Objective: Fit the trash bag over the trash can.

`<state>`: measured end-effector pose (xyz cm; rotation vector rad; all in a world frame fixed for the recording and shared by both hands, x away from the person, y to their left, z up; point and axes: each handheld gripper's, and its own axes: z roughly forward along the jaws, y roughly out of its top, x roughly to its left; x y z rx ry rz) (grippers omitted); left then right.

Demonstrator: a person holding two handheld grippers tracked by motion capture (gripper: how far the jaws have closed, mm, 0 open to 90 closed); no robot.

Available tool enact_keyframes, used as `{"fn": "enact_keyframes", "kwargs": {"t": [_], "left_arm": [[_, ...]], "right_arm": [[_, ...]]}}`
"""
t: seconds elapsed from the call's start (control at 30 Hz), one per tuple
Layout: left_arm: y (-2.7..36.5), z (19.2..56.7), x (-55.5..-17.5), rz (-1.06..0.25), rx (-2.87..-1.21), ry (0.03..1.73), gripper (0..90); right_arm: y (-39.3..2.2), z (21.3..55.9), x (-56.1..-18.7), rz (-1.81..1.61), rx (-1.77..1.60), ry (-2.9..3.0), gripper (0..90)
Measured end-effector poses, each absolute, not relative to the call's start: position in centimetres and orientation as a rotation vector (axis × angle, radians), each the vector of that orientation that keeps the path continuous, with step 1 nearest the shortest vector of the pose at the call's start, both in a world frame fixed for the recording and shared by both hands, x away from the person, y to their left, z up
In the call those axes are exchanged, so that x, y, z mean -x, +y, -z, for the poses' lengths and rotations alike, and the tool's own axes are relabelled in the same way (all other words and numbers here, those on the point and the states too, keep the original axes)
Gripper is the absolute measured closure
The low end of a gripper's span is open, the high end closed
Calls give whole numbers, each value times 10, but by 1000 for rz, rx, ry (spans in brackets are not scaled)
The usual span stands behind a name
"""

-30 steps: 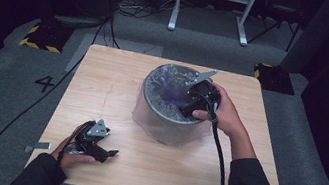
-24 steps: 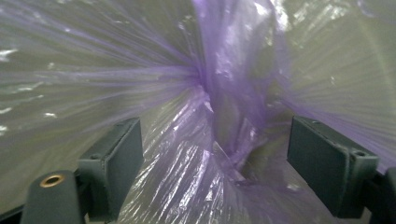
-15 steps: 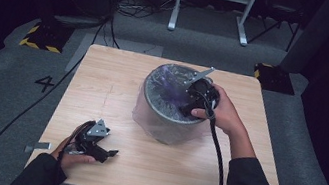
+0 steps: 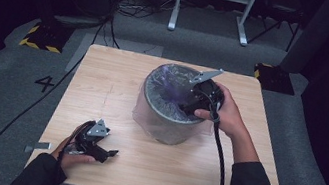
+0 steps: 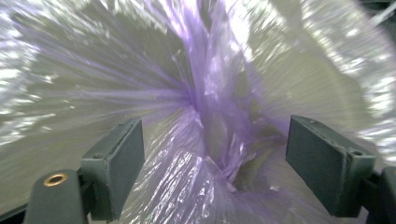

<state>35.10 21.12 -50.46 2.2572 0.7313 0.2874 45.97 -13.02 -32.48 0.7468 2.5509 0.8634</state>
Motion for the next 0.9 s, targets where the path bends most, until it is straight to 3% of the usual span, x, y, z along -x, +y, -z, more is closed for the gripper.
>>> {"fn": "enact_keyframes", "kwargs": {"t": [0.9], "left_arm": [[211,505,-351,-295,-2257,732,122]], "right_arm": [[-161,315,-435,-1094,-704,2384,202]]}}
